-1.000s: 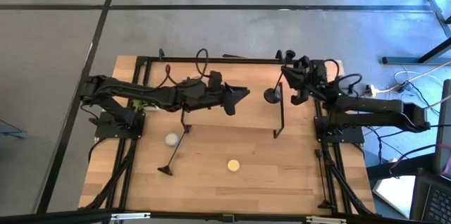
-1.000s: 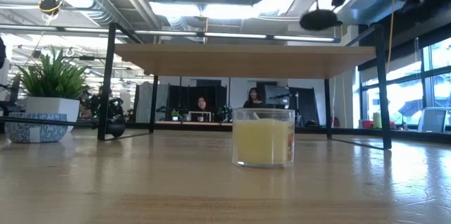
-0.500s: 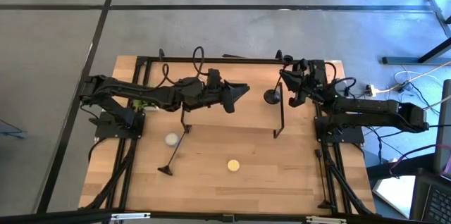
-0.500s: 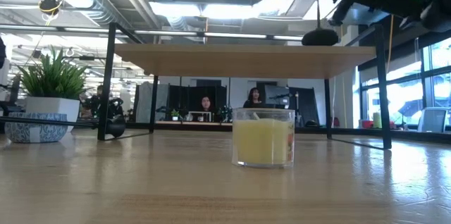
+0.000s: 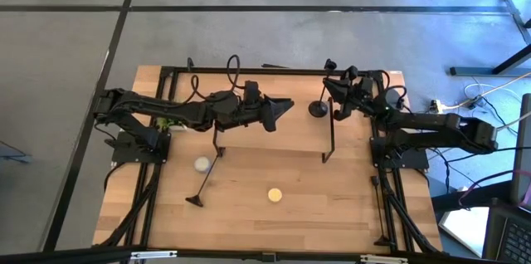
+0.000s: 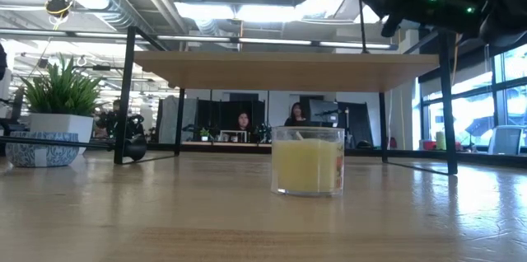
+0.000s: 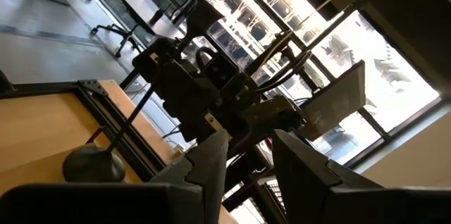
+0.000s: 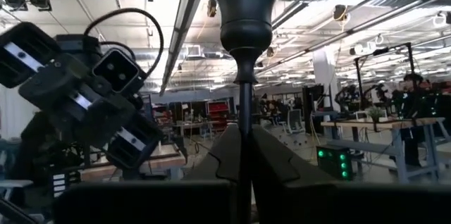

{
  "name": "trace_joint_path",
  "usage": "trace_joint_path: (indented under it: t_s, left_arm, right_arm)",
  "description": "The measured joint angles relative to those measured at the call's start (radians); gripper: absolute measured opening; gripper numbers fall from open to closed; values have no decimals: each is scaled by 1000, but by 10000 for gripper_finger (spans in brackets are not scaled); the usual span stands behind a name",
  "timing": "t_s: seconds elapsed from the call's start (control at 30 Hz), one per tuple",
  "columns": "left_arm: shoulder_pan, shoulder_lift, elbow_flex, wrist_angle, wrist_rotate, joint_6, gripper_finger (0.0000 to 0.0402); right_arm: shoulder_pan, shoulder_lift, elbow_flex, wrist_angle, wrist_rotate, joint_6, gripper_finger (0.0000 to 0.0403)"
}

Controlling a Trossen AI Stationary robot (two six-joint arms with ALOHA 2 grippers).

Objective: Pick & Place candle stick holders
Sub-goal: Put the middle black candle holder on the shelf

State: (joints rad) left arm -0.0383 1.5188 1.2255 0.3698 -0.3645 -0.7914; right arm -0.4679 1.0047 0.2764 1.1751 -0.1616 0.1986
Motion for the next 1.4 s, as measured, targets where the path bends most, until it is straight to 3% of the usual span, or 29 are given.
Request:
trace_joint_path:
  t_s: [0.5,1.1,1.4]
  left_arm:
    - [24,-1,0,0,29,-25,111]
    - [49,-1,0,-11,52,-28,111]
    - [49,-1,0,-18,51,-33,111]
  right_arm:
    - [-71,44,0,14,-102,11,14]
    - [-72,119,1,86,-127,28,15]
    - [-90,119,1,86,-113,109,70]
